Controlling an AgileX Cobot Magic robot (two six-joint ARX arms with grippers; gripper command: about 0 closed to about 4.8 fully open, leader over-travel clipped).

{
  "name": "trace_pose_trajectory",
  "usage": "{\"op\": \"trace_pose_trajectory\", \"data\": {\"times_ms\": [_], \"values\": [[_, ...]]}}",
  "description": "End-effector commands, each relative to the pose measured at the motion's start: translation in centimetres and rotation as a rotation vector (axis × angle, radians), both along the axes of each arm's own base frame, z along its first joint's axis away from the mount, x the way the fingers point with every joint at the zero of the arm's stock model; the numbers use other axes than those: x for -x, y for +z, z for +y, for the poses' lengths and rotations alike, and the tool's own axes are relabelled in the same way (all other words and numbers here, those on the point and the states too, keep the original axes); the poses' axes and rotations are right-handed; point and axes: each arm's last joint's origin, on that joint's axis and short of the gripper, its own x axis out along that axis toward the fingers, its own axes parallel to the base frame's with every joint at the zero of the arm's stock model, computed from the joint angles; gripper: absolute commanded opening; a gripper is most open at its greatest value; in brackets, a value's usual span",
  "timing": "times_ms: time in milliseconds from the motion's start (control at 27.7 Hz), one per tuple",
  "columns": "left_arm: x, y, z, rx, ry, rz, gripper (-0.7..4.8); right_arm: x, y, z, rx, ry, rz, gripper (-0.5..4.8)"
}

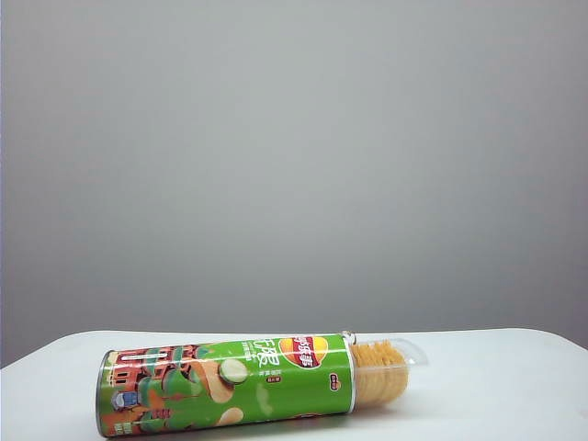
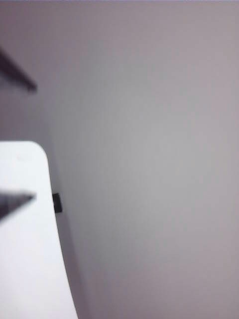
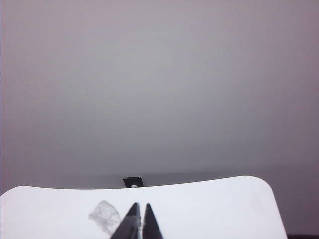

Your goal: Pick up the green tub of chips from the desk, pull out the transparent container with the chips inside partially, and then place the chips back on the desk.

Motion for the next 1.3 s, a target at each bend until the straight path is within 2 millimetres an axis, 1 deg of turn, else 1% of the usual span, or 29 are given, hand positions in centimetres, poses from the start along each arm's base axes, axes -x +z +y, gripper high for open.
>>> {"op": "trace_pose_trajectory", "data": {"times_ms": [36,72,144,288,361,433,577,649,685,721,757,865,973,1118,1154,1190,1298], "values": [[-0.4,-0.1,0.0,0.189,0.010,-0.033,1.74,-0.1,-0.8,0.0,-0.017,-0.001,-0.017,0.08],[-0.6,-0.4,0.0,0.225,0.026,-0.028,1.74,-0.1,-1.0,0.0,-0.016,-0.004,-0.014,0.08],[-1.0,-1.2,-0.1,0.208,0.040,-0.014,1.74,0.0,-1.4,0.0,-0.017,-0.006,-0.017,0.08],[-1.7,-2.7,-0.4,0.194,-0.005,0.020,1.72,0.4,-1.5,-0.1,-0.024,-0.006,-0.046,0.08],[-2.0,-3.3,-0.6,0.195,-0.046,0.044,1.37,0.5,-1.7,-0.2,-0.019,-0.022,-0.029,0.08],[-2.2,-4.1,-0.7,0.192,-0.059,0.052,1.19,0.5,-2.2,-0.3,-0.006,-0.057,0.020,0.08],[-3.2,-6.1,-0.9,0.177,-0.078,0.036,1.18,0.3,-2.9,-0.4,0.006,-0.092,0.058,0.08],[-3.6,-7.2,-1.0,0.175,-0.077,0.021,1.14,0.1,-3.6,-0.4,0.011,-0.099,0.074,0.08],[-3.9,-8.1,-1.1,0.173,-0.076,0.025,1.09,0.0,-4.3,-0.3,0.017,-0.099,0.096,0.08],[-4.0,-8.5,-1.1,0.171,-0.075,0.035,1.04,-0.2,-4.8,-0.3,0.022,-0.099,0.111,0.08],[-4.1,-9.1,-1.1,0.167,-0.074,0.057,0.80,-0.3,-5.6,-0.2,0.024,-0.101,0.132,0.08],[-4.2,-9.8,-1.2,0.162,-0.070,0.078,0.78,-0.5,-6.5,-0.3,0.033,-0.123,0.158,0.08],[-4.2,-10.3,-1.1,0.132,-0.038,0.118,0.18,-0.6,-7.1,-0.3,0.040,-0.139,0.176,0.08],[-4.2,-10.8,-1.0,0.102,-0.018,0.172,0.15,-0.6,-7.7,-0.4,0.049,-0.148,0.203,0.14],[-4.2,-11.0,-1.0,0.098,-0.017,0.191,-0.04,-0.6,-7.7,-0.4,0.050,-0.151,0.204,0.14],[-4.1,-11.4,-1.0,0.091,-0.015,0.225,-0.06,-0.7,-7.7,-0.4,0.060,-0.157,0.203,0.15],[-4.1,-11.6,-1.0,0.088,-0.023,0.247,-0.06,-0.7,-7.7,-0.5,0.086,-0.160,0.203,0.54]]}}
